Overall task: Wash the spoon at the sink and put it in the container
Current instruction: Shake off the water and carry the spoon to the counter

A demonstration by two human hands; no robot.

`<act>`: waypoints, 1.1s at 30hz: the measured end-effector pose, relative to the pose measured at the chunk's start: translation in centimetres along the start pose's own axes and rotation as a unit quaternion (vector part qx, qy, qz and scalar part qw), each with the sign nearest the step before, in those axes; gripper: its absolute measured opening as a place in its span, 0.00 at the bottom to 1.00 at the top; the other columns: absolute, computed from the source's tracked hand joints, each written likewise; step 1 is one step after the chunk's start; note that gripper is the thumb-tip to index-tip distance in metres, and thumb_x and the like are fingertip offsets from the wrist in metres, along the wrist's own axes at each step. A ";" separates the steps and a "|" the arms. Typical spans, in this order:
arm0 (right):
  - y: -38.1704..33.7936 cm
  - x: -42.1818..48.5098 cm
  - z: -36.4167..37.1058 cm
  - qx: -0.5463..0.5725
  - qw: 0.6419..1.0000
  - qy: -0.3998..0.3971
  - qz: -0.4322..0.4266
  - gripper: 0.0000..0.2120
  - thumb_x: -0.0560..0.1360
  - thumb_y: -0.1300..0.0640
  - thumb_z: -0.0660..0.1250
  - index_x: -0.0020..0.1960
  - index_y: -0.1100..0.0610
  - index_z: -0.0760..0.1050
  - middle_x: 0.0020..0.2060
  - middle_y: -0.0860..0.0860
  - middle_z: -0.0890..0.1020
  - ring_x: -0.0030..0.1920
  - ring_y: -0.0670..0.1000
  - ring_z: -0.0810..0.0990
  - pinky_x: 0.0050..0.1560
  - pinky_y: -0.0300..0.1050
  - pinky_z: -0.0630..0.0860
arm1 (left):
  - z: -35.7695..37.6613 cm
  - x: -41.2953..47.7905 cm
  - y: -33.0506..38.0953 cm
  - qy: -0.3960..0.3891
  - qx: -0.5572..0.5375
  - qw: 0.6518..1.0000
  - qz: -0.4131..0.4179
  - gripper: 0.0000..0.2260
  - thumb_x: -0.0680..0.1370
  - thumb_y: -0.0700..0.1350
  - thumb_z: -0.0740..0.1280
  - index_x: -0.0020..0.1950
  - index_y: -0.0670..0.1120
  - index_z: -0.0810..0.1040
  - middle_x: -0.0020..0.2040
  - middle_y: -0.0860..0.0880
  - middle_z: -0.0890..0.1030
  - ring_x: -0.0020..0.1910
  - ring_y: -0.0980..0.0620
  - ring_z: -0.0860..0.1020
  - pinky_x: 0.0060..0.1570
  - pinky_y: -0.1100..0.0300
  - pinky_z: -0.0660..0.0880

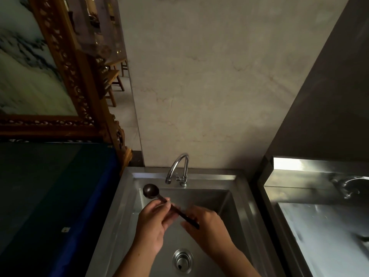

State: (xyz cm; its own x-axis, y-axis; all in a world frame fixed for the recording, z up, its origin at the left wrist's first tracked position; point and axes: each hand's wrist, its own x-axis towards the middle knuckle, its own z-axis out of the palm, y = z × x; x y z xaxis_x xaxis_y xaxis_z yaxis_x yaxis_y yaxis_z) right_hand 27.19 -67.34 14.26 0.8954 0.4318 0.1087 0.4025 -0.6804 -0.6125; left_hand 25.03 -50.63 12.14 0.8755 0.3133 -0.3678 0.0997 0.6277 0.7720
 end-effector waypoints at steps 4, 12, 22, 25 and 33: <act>0.3 -0.1 -0.1 -0.034 0.999 -0.002 -0.009 0.15 0.71 0.43 0.64 0.55 0.47 0.74 0.43 0.44 0.80 0.44 0.47 0.79 0.44 0.47 0.77 | 0.0 0.2 0.2 0.011 0.003 1.000 -0.003 0.03 0.76 0.34 0.67 0.47 0.38 0.81 0.40 0.40 0.86 0.43 0.43 0.86 0.38 0.56 0.83; 1.2 -0.2 0.1 -0.032 0.999 0.003 0.018 0.12 0.72 0.45 0.65 0.53 0.47 0.70 0.45 0.46 0.84 0.46 0.51 0.82 0.42 0.45 0.76 | -0.1 -0.6 -1.1 0.089 -0.020 0.993 -0.073 0.05 0.77 0.33 0.65 0.51 0.34 0.78 0.47 0.35 0.83 0.44 0.41 0.84 0.38 0.54 0.81; 0.5 1.8 1.5 -0.004 0.998 -0.035 -0.046 0.08 0.73 0.47 0.63 0.47 0.50 0.70 0.39 0.47 0.82 0.39 0.49 0.80 0.40 0.49 0.78 | -2.2 -1.7 0.0 0.139 -0.034 0.989 -0.039 0.04 0.75 0.35 0.68 0.48 0.36 0.80 0.41 0.38 0.86 0.40 0.43 0.87 0.41 0.51 0.83; -0.6 2.6 2.9 0.023 0.994 -0.060 -0.084 0.05 0.73 0.49 0.63 0.45 0.50 0.71 0.40 0.46 0.79 0.40 0.47 0.79 0.40 0.49 0.77 | -4.0 -2.7 0.5 0.182 -0.051 0.982 -0.021 0.05 0.75 0.36 0.69 0.49 0.37 0.81 0.42 0.38 0.87 0.42 0.42 0.87 0.38 0.53 0.82; -7.1 1.9 8.2 0.078 0.963 -0.148 -0.209 0.01 0.74 0.53 0.66 0.45 0.50 0.76 0.44 0.46 0.76 0.42 0.45 0.78 0.45 0.43 0.77 | -10.2 -9.2 2.6 0.297 -0.121 0.946 0.046 0.06 0.79 0.36 0.64 0.49 0.37 0.81 0.41 0.40 0.87 0.42 0.44 0.85 0.45 0.53 0.79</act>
State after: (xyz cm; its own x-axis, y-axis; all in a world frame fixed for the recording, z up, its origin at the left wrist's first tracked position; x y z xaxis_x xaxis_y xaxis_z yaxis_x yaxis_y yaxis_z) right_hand 24.45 -56.83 12.46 0.5582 0.8148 0.1567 0.6621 -0.3236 -0.6760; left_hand 12.44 -44.56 12.20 0.4487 0.6744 -0.5864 -0.1387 0.7007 0.6998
